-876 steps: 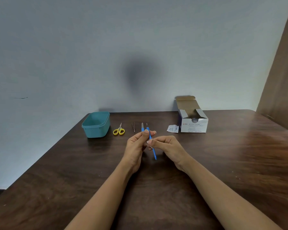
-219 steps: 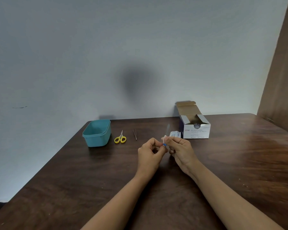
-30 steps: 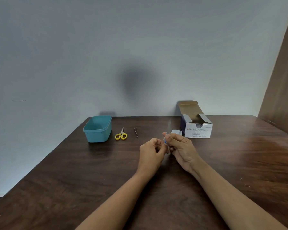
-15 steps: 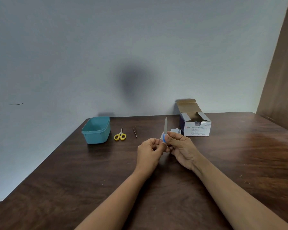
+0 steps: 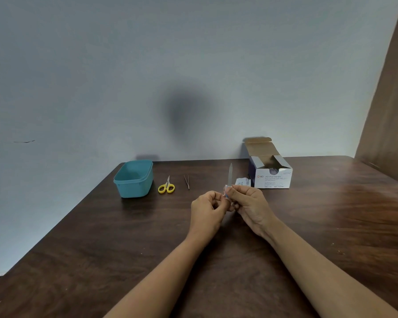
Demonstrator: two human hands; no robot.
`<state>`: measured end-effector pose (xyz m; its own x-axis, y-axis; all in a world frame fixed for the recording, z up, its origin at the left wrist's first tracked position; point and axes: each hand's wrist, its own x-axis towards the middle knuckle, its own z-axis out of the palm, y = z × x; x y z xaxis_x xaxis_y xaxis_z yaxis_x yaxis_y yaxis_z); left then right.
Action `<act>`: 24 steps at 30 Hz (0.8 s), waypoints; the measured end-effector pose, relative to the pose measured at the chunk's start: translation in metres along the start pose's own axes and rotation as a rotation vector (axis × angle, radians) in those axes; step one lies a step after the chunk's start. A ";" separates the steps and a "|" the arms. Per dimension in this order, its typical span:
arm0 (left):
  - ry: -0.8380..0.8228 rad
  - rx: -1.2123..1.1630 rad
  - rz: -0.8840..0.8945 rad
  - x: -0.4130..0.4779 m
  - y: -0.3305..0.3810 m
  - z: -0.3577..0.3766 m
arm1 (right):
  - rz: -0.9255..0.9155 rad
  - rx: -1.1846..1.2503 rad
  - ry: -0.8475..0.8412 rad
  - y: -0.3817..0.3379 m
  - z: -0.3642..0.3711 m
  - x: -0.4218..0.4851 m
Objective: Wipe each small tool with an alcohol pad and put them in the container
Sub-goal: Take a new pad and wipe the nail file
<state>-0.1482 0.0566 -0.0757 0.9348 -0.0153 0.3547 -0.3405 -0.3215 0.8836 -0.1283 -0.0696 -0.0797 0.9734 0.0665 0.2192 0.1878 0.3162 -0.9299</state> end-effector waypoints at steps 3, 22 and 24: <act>-0.002 0.006 0.002 0.000 0.001 -0.001 | -0.044 -0.017 0.077 0.000 0.003 -0.002; -0.019 -0.112 0.005 0.000 0.001 -0.002 | 0.045 0.012 0.040 -0.010 0.003 -0.003; -0.020 -0.236 -0.089 0.002 0.003 -0.004 | 0.075 0.008 0.049 -0.012 0.003 -0.005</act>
<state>-0.1477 0.0593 -0.0716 0.9633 -0.0163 0.2679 -0.2683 -0.0928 0.9589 -0.1360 -0.0706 -0.0686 0.9900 0.0444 0.1341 0.1131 0.3195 -0.9408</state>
